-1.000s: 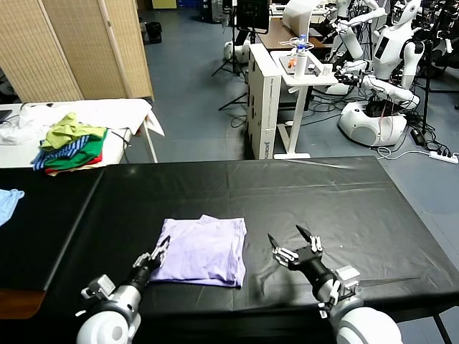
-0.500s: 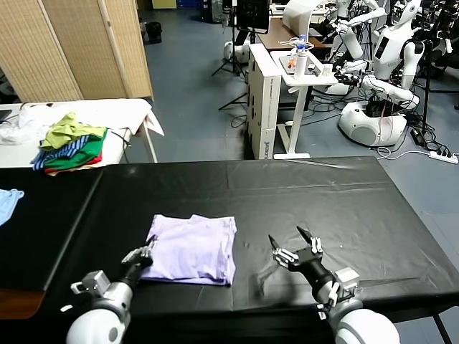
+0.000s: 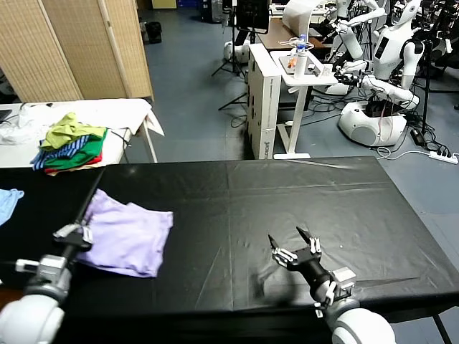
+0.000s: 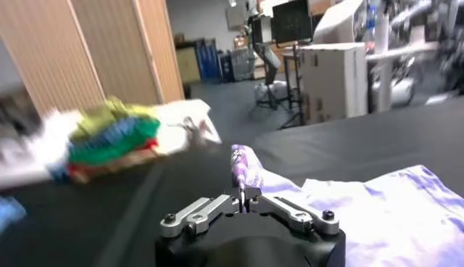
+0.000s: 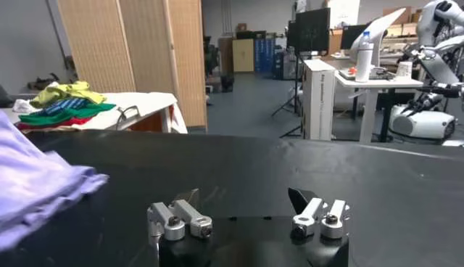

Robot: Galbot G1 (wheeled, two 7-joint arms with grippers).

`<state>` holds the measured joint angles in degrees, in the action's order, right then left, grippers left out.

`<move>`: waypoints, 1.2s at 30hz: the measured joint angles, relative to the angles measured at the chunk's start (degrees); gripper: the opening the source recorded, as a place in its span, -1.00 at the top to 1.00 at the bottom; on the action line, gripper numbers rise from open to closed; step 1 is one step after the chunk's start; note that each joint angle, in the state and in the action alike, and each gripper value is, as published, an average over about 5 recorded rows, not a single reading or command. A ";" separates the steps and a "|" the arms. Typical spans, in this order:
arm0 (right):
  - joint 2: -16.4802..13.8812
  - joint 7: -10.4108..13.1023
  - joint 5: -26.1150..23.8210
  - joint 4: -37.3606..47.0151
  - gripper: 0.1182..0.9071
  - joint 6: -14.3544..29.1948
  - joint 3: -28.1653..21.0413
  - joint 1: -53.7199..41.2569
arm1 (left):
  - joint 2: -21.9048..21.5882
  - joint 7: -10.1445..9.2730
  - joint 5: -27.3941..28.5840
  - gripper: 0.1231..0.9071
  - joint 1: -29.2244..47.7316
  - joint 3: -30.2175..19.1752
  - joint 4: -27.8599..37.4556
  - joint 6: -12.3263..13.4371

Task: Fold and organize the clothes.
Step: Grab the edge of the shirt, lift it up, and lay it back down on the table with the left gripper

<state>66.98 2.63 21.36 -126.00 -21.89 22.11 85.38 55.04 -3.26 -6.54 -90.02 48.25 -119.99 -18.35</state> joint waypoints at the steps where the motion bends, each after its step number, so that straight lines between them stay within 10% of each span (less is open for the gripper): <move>1: 0.08 0.00 -0.09 0.02 -1.00 0.01 -0.10 0.05 | -1.04 -0.04 1.00 0.89 -0.28 0.85 -0.37 -0.08; 10: -0.01 0.05 -0.87 -0.52 -1.00 -0.12 -0.18 0.94 | -1.29 -3.40 -1.95 0.89 -0.21 0.17 -5.53 -3.92; 22: 1.21 0.11 -1.98 -0.22 -1.00 -0.25 -0.72 1.93 | 14.03 -9.31 -24.00 0.89 3.91 -14.86 -10.26 -9.98; 36: -1.43 2.37 9.01 0.59 -1.00 -5.54 -3.73 -2.45 | 29.47 -5.89 -14.23 0.85 6.02 -26.55 -4.28 -8.24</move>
<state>65.55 5.00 30.38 -125.41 -27.43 18.37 82.93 84.51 -9.16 -20.77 -83.99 21.70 -124.27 -26.59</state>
